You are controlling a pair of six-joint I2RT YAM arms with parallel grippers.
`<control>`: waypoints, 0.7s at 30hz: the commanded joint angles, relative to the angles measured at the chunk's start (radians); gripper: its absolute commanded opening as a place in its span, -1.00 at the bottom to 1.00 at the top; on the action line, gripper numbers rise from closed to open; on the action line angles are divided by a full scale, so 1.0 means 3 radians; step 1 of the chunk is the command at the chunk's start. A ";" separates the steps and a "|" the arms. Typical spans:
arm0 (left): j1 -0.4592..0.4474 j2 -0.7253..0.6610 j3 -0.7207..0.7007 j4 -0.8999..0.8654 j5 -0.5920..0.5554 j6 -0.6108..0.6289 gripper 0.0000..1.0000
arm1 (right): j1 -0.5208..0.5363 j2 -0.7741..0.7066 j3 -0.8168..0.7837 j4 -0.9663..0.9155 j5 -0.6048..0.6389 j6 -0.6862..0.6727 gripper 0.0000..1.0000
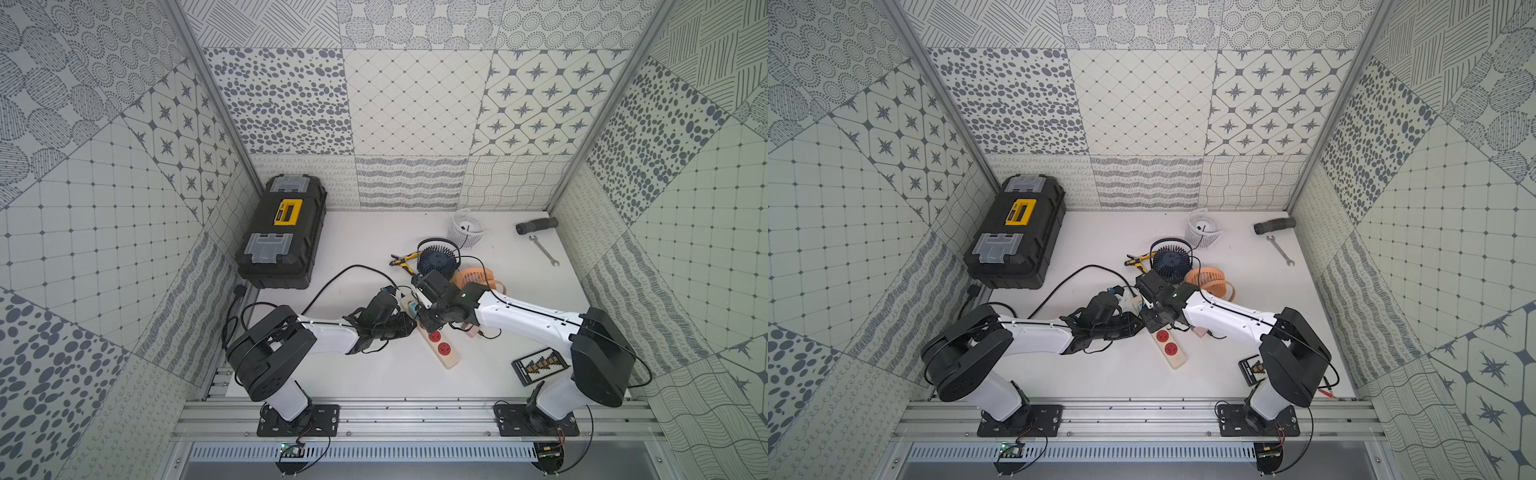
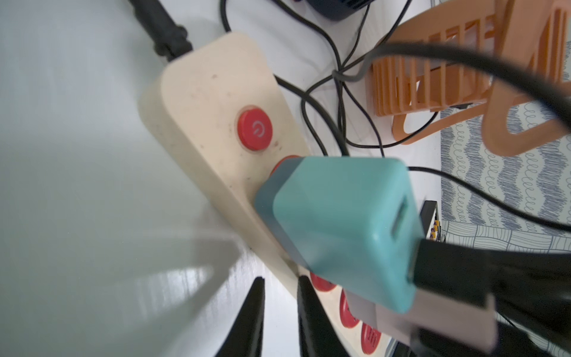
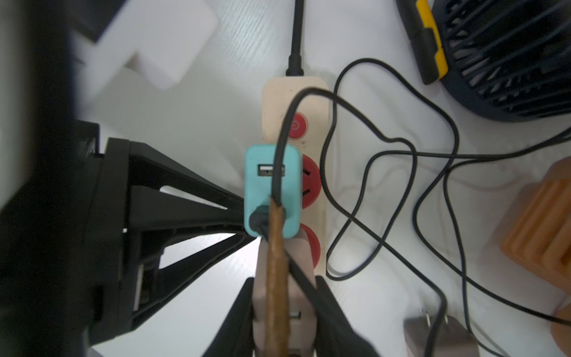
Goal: Plug the desk fan into the power strip
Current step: Insert the plug into the socket.
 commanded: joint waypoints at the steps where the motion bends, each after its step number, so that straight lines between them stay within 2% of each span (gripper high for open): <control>1: 0.0008 0.0024 0.0051 0.0149 0.0010 0.0058 -0.58 | 0.0003 -0.0048 0.0139 0.0016 0.0037 0.0107 -0.89; 6: 0.0008 0.0037 0.0058 0.0151 0.0002 0.0063 -0.58 | 0.0003 -0.0117 0.0265 -0.0116 0.0061 0.0117 -0.88; 21: 0.0008 0.0050 0.0058 0.0153 -0.0002 0.0063 -0.58 | 0.0003 0.0112 0.0198 -0.0142 -0.0018 0.0168 -0.88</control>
